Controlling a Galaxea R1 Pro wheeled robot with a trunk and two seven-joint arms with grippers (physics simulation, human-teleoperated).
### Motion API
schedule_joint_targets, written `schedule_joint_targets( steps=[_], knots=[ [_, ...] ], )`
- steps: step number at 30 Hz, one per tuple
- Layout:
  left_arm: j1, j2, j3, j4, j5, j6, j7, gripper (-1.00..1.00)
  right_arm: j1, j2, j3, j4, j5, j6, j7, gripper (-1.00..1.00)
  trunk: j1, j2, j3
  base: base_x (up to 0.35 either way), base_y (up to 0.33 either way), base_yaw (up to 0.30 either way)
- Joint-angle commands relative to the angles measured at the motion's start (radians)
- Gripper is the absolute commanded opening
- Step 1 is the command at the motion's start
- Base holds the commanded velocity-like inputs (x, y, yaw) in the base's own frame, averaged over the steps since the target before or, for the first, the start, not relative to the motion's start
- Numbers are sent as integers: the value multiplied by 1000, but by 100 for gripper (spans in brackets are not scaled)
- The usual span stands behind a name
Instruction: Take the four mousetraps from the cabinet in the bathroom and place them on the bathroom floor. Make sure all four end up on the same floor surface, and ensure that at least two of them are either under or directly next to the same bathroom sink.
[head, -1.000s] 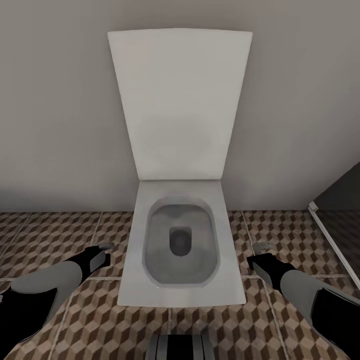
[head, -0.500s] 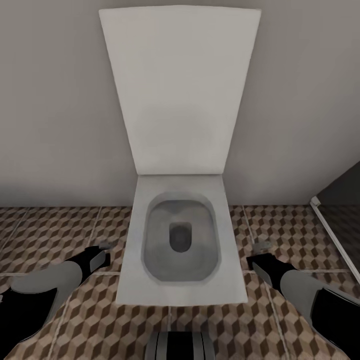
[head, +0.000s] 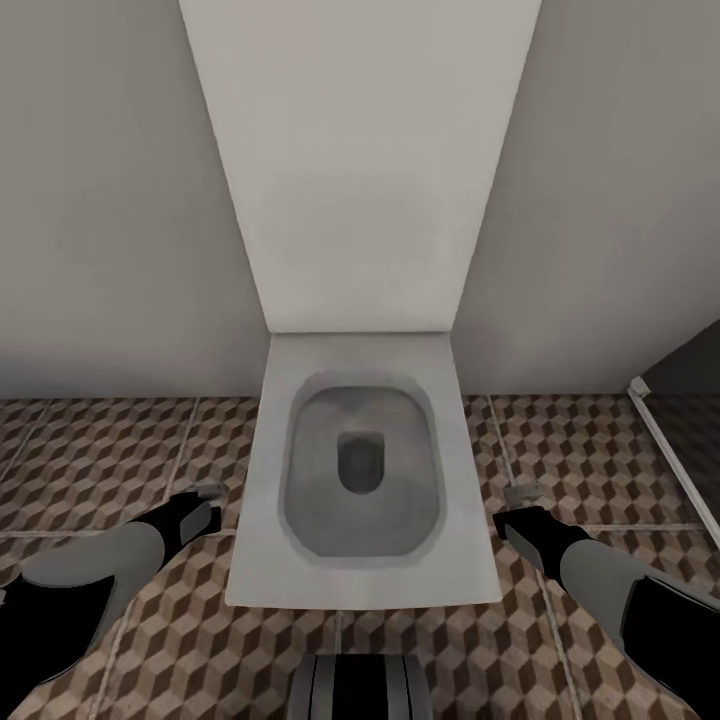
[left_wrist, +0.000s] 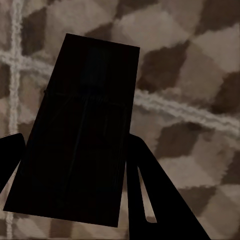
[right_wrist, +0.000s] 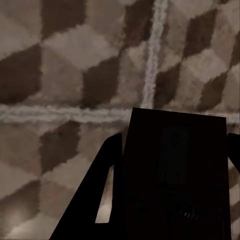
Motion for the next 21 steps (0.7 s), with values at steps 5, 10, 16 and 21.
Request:
schedule_joint_targets(
  steps=[5, 10, 16, 21],
  knots=[
    [-1, 1, -9, -2, 8, 2, 4, -100, 0, -1, 8, -4, -6, 6, -7, -100, 0, 0, -1, 0, 0, 0],
    [-1, 1, -9, -2, 8, 2, 4, -100, 0, -1, 8, -4, -6, 6, -7, -100, 1, -1, -8, 0, 0, 0],
    [-1, 2, -9, -2, 8, 2, 4, -100, 0, -1, 8, -4, -6, 6, -7, -100, 2, -1, -20, 0, 0, 0],
    [-1, 1, -9, -2, 8, 2, 4, -100, 0, -1, 8, -4, -6, 6, -7, -100, 3, -2, -28, 0, 0, 0]
  ],
)
